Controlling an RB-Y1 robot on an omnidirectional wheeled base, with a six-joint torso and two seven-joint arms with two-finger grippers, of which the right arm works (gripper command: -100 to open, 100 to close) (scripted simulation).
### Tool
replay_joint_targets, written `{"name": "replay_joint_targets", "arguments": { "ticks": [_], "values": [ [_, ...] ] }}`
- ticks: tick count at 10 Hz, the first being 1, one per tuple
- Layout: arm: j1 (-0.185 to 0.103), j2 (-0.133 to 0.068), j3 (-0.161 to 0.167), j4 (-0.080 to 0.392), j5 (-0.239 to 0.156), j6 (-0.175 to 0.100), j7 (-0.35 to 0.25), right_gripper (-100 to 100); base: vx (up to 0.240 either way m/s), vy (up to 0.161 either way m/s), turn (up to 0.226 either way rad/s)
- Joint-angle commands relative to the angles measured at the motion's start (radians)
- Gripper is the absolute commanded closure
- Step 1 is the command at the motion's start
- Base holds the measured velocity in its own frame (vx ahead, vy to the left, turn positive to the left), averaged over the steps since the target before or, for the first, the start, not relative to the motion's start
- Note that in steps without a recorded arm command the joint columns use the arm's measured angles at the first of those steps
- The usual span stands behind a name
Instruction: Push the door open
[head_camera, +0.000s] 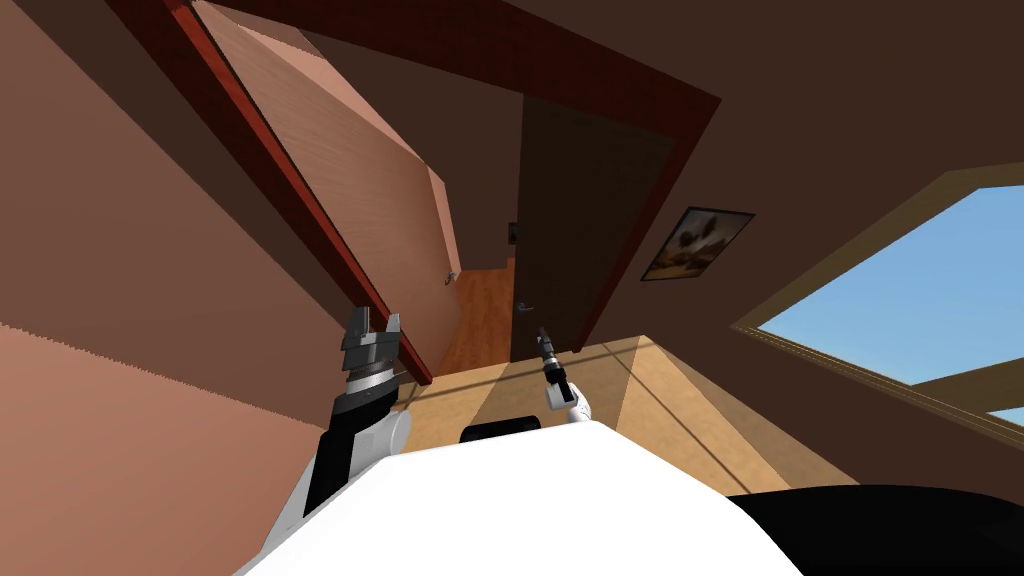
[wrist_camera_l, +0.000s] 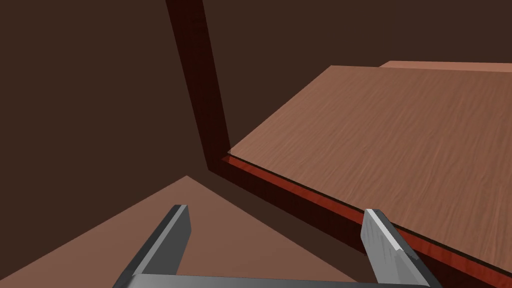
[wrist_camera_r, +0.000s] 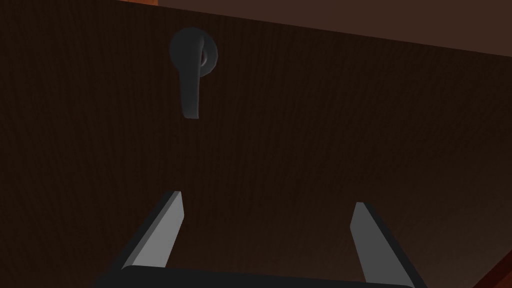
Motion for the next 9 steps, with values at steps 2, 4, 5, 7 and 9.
{"name": "replay_joint_targets", "arguments": {
  "ticks": [2, 4, 5, 7, 9],
  "values": [
    [-0.026, 0.001, 0.001, 0.064, -0.003, -0.013, -0.008, -100, 0.064, -0.024, 0.003],
    [-0.053, 0.005, 0.003, 0.128, -0.007, -0.026, -0.017, -100, 0.086, -0.033, 0.007],
    [-0.053, 0.005, 0.003, 0.128, -0.007, -0.026, -0.017, -100, 0.063, -0.026, 0.005],
    [-0.078, 0.009, 0.004, 0.185, -0.010, -0.038, -0.025, -100, 0.064, -0.018, 0.002],
    [-0.090, 0.011, 0.005, 0.213, -0.011, -0.043, -0.028, -100, 0.066, -0.017, 0.005]
  ]
}}
